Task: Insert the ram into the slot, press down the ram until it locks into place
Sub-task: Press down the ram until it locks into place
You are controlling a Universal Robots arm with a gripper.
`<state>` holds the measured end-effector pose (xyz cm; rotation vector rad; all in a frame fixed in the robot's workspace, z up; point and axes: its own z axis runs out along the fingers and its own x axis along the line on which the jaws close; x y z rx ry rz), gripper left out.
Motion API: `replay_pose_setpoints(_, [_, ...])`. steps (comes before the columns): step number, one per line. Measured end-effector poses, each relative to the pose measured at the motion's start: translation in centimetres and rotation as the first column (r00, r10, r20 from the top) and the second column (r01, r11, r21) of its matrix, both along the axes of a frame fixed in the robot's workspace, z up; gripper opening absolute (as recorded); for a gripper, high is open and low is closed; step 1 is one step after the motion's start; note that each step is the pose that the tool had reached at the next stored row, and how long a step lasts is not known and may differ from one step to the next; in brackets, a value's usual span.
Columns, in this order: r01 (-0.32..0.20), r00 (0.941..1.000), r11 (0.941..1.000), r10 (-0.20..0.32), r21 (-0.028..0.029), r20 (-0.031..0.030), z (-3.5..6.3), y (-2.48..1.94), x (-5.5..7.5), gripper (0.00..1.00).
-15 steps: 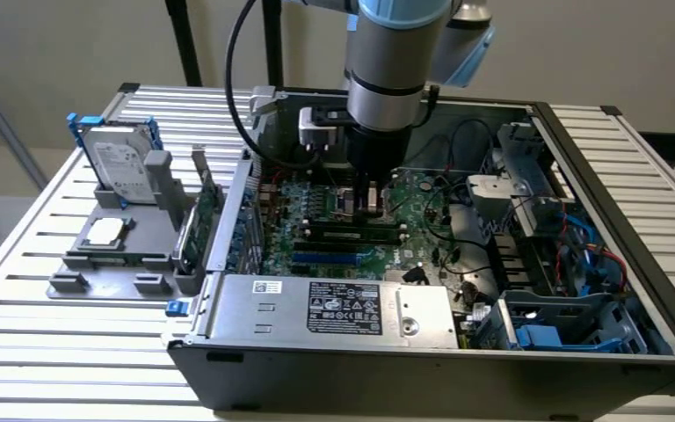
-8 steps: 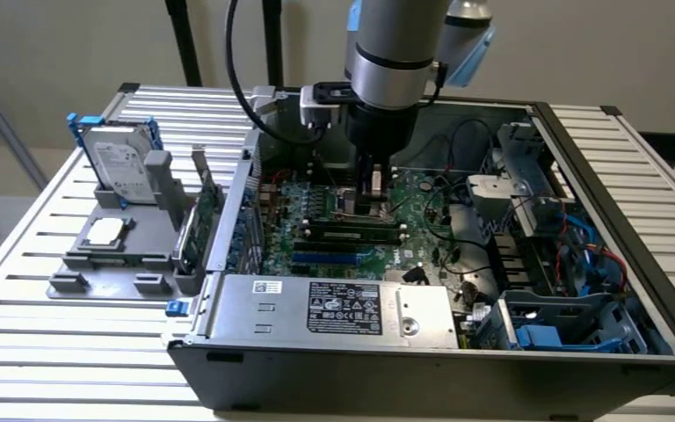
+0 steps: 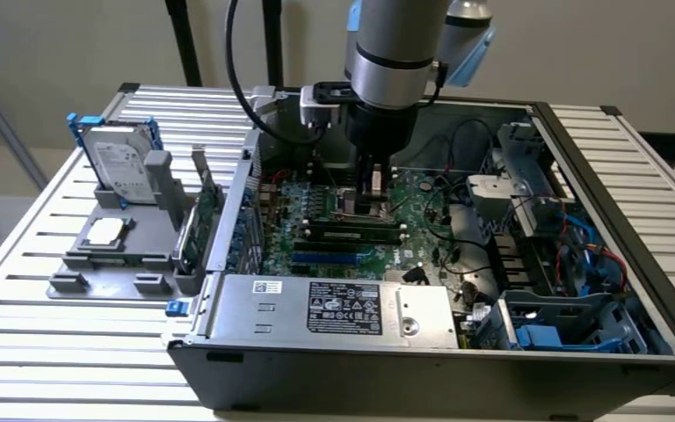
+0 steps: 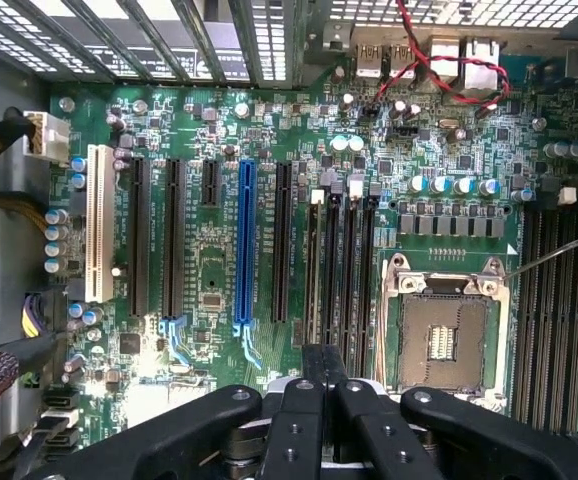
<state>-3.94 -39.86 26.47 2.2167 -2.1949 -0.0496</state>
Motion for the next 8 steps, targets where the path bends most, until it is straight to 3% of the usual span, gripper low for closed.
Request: replay_pose_setpoints(8, [0.0, 1.0, 1.0, 0.0, 0.0, 0.0, 0.0, 0.0, 0.0, 0.11])
